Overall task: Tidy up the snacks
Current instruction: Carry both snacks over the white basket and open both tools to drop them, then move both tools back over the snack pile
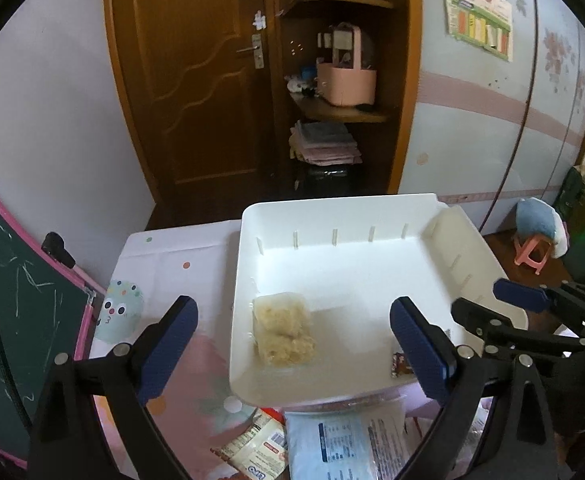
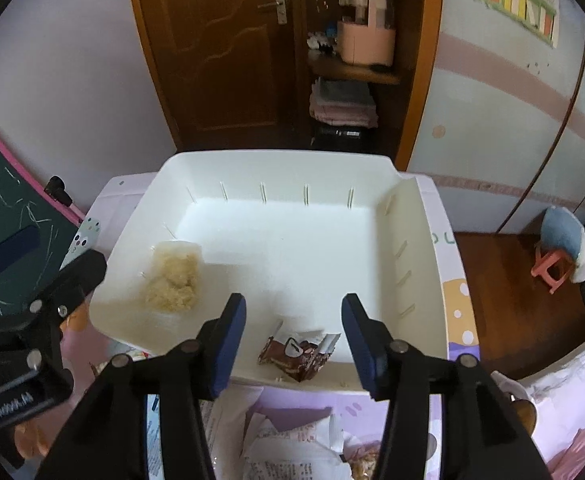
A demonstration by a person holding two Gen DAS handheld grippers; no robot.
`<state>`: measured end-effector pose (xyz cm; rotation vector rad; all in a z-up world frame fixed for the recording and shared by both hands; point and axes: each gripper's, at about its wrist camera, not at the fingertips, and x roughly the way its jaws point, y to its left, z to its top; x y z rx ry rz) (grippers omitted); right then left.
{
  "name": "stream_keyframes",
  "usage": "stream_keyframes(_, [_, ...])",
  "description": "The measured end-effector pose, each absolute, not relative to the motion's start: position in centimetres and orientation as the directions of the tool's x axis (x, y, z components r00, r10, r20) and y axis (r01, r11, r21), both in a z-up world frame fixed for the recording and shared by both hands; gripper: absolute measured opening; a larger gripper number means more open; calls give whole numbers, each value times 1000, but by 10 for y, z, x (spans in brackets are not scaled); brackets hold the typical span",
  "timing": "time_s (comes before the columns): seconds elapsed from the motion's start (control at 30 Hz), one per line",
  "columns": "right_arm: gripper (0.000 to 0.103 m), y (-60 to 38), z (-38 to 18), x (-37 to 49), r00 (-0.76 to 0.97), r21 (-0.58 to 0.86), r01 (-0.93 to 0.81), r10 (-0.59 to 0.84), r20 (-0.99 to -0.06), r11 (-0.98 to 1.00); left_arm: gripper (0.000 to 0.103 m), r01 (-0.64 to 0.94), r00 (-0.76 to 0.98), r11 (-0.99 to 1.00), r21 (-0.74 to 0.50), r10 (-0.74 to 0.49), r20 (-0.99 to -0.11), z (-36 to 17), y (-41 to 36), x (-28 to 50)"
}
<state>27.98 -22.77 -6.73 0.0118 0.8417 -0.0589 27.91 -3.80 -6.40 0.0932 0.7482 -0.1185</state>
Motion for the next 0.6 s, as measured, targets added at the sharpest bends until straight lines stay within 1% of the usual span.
stream_keyframes(0.1, [50, -223, -61, 271, 696, -25, 40, -46, -717, 999, 96, 144, 742, 988, 56, -70, -666, -57, -40, 269])
stream_keyframes(0.3, [50, -222, -48, 250, 716, -5, 49, -39, -697, 999, 96, 142, 748, 989, 36, -84, -659, -44, -36, 248])
stream_keyframes(0.43, [50, -217, -40, 233, 728, -17, 46, -45, -684, 999, 96, 142, 771, 988, 53, -77, -632, -33, -36, 225])
stream_keyframes(0.6, [50, -218, -30, 211, 725, 65, 36, 19, -688, 997, 96, 152, 780, 988, 36, -97, -618, -18, -32, 200])
